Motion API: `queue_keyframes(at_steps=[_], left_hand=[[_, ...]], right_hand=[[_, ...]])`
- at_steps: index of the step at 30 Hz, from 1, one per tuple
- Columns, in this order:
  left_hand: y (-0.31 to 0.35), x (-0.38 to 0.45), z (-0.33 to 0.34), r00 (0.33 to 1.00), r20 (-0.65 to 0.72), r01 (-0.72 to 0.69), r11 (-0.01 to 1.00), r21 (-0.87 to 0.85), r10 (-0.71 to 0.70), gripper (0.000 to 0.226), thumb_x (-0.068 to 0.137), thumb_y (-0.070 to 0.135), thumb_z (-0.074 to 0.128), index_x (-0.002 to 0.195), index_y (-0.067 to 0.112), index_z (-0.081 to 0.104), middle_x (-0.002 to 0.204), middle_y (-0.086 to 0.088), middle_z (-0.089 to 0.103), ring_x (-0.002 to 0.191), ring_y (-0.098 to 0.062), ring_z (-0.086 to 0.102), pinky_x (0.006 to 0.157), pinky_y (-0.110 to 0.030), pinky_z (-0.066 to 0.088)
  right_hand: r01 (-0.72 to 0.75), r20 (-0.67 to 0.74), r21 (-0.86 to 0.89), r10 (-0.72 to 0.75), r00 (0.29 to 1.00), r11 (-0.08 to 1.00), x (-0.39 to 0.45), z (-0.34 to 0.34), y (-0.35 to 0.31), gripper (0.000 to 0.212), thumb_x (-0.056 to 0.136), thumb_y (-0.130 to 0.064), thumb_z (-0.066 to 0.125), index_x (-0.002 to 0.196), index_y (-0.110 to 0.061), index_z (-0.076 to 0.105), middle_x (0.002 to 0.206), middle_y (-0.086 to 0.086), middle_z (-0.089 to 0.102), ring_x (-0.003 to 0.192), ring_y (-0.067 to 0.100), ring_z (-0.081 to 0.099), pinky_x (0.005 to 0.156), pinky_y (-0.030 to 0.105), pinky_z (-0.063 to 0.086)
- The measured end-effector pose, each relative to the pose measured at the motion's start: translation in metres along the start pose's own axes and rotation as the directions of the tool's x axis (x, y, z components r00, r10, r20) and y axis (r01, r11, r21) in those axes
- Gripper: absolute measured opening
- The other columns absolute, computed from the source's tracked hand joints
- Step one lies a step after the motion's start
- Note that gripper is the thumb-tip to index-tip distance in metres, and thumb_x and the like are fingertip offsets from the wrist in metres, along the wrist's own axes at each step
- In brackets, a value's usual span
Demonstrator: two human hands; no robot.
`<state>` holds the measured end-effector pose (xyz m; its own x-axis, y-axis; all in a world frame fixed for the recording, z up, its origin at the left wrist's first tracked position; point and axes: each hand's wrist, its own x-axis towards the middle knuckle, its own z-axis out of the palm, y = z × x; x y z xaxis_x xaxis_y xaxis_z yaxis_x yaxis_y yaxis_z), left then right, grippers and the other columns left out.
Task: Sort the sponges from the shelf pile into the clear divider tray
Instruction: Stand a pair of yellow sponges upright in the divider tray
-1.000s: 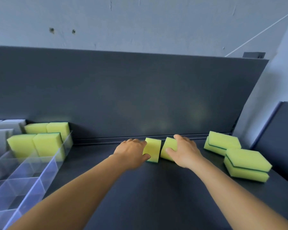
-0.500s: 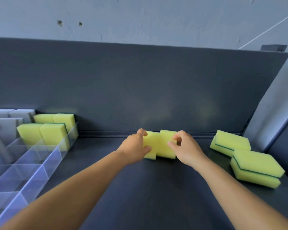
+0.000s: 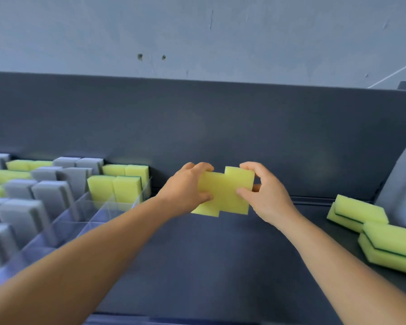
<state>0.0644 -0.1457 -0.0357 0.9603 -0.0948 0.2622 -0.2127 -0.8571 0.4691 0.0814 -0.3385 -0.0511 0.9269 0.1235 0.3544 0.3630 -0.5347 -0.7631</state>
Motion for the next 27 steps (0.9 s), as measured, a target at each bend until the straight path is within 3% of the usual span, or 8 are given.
queue_keyframes(at_steps=[3, 6, 8, 13, 17, 20, 23, 27], left_hand=[[-0.019, -0.009, -0.027, 0.999, -0.036, 0.008, 1.0, 0.011, -0.008, 0.05, 0.079, 0.029, 0.072, 0.124, 0.029, 0.05, 0.12, 0.005, 0.053, 0.095, -0.017, 0.056, 0.083, -0.031, 0.048], [-0.039, -0.02, -0.052, 0.998, -0.07, 0.005, 1.0, 0.008, -0.004, 0.047, 0.078, 0.027, 0.074, 0.12, 0.025, 0.054, 0.119, 0.004, 0.058, 0.093, -0.013, 0.051, 0.078, -0.023, 0.039], [-0.053, -0.027, -0.069, 0.996, -0.085, 0.007, 1.0, 0.019, -0.005, 0.047, 0.078, 0.026, 0.074, 0.121, 0.025, 0.055, 0.119, 0.004, 0.058, 0.092, -0.013, 0.05, 0.078, -0.022, 0.038], [-0.092, -0.043, -0.105, 0.993, -0.113, 0.041, 0.997, 0.06, -0.034, 0.044, 0.078, 0.028, 0.074, 0.119, 0.03, 0.057, 0.115, 0.004, 0.057, 0.093, -0.016, 0.052, 0.077, -0.024, 0.038], [-0.12, -0.052, -0.13, 0.988, -0.141, 0.073, 0.992, 0.101, -0.059, 0.042, 0.078, 0.03, 0.074, 0.116, 0.03, 0.057, 0.114, 0.004, 0.058, 0.087, -0.015, 0.052, 0.076, -0.025, 0.039], [-0.141, -0.059, -0.144, 0.984, -0.146, 0.121, 0.985, 0.124, -0.103, 0.039, 0.08, 0.028, 0.072, 0.116, 0.028, 0.056, 0.116, 0.005, 0.059, 0.074, -0.013, 0.05, 0.062, -0.023, 0.037], [-0.161, -0.063, -0.15, 0.985, -0.101, 0.154, 0.976, 0.153, -0.139, 0.039, 0.081, 0.028, 0.071, 0.117, 0.027, 0.056, 0.119, 0.005, 0.059, 0.077, -0.016, 0.052, 0.052, -0.015, 0.031], [-0.177, -0.061, -0.148, 0.988, -0.032, 0.156, 0.969, 0.19, -0.153, 0.043, 0.082, 0.028, 0.071, 0.121, 0.027, 0.053, 0.117, 0.004, 0.055, 0.09, -0.016, 0.05, 0.063, -0.021, 0.037]], right_hand=[[0.051, 0.0, 0.007, -0.051, 0.999, 0.999, -0.001, 0.018, -0.027, 0.038, 0.082, -0.014, 0.066, 0.109, -0.036, 0.052, 0.114, -0.012, 0.057, 0.092, 0.015, 0.063, 0.064, 0.023, 0.048], [0.093, 0.014, 0.007, -0.093, 0.996, 0.996, -0.002, 0.04, -0.052, 0.04, 0.081, -0.014, 0.067, 0.113, -0.036, 0.054, 0.11, -0.01, 0.058, 0.093, 0.017, 0.062, 0.073, 0.03, 0.051], [0.111, 0.024, 0.017, -0.111, 0.993, 0.994, -0.002, 0.054, -0.068, 0.044, 0.081, -0.016, 0.067, 0.116, -0.037, 0.055, 0.11, -0.008, 0.058, 0.095, 0.017, 0.061, 0.075, 0.034, 0.052], [0.162, 0.051, 0.029, -0.163, 0.985, 0.986, 0.001, 0.09, -0.103, 0.041, 0.081, -0.016, 0.068, 0.116, -0.035, 0.057, 0.109, -0.006, 0.058, 0.093, 0.015, 0.06, 0.074, 0.026, 0.047], [0.187, 0.043, 0.021, -0.188, 0.981, 0.982, 0.005, 0.119, -0.127, 0.039, 0.081, -0.015, 0.068, 0.113, -0.033, 0.057, 0.11, -0.004, 0.051, 0.093, 0.018, 0.059, 0.077, 0.027, 0.049], [0.183, 0.048, 0.0, -0.182, 0.982, 0.983, 0.008, 0.138, -0.138, 0.037, 0.082, -0.015, 0.068, 0.113, -0.032, 0.057, 0.11, -0.003, 0.051, 0.093, 0.018, 0.058, 0.077, 0.027, 0.048], [0.173, 0.073, -0.025, -0.171, 0.983, 0.985, 0.009, 0.156, -0.143, 0.036, 0.082, -0.016, 0.067, 0.113, -0.031, 0.057, 0.11, -0.002, 0.052, 0.092, 0.019, 0.058, 0.077, 0.028, 0.049], [0.154, 0.108, -0.06, -0.147, 0.983, 0.986, 0.012, 0.178, -0.143, 0.036, 0.082, -0.017, 0.067, 0.113, -0.031, 0.057, 0.109, -0.002, 0.052, 0.089, 0.019, 0.058, 0.074, 0.026, 0.046]])
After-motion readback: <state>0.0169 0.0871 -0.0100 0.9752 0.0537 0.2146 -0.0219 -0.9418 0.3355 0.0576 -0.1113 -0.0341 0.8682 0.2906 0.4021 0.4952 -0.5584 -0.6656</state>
